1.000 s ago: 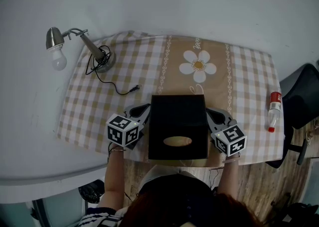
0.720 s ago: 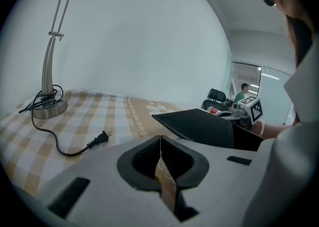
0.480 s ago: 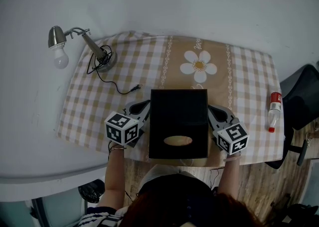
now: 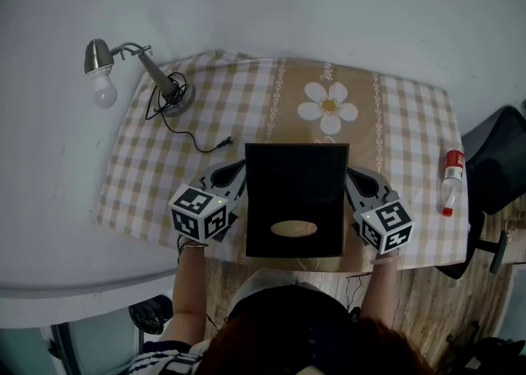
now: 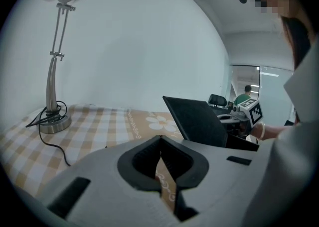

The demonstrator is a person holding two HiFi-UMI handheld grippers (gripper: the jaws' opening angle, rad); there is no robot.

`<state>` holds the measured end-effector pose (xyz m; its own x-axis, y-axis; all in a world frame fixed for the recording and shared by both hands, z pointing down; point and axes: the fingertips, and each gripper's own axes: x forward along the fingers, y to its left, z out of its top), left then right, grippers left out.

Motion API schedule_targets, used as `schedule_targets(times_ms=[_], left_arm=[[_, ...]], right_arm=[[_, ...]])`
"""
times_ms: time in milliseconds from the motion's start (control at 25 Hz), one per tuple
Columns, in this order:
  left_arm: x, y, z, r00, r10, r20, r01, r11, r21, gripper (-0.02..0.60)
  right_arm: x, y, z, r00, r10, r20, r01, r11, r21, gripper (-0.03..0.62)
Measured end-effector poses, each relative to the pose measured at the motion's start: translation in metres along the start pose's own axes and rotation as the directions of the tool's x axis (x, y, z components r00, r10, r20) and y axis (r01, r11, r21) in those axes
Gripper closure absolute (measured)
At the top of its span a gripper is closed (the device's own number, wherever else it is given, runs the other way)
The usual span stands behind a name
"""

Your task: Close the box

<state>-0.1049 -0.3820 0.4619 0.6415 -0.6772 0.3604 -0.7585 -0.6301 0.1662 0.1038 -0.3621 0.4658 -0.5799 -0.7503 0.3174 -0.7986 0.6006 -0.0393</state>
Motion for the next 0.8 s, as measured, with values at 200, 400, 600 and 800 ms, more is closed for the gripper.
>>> schedule_targets(times_ms=[200,400,600,800], left_arm=[[-0.007,-0.003,0.006,1.000,0.021,0.024,-0.021,1.000,0.004,0.555],[-0.013,-0.007,0.010,0.998,0.038,0.053,-0.038,0.999,-0.009,0.555],[-0.018,-0.010,0.012,0.995,0.052,0.084,-0.050,0.998,-0.029,0.555],[-0.024,-0.014,0.012,0.993,0.069,0.100,-0.067,0.997,-0.031,0.555]], right_arm=[[-0.005,0.001,0.005,1.000,-0.031,0.000,0.031,0.999,-0.017,0.577],[-0.011,0.003,0.007,0.998,-0.067,0.006,0.067,0.998,-0.019,0.577],[-0.016,0.006,0.012,0.996,-0.090,0.018,0.091,0.996,-0.026,0.577],[-0.021,0.007,0.011,0.993,-0.119,0.023,0.120,0.993,-0.019,0.577]])
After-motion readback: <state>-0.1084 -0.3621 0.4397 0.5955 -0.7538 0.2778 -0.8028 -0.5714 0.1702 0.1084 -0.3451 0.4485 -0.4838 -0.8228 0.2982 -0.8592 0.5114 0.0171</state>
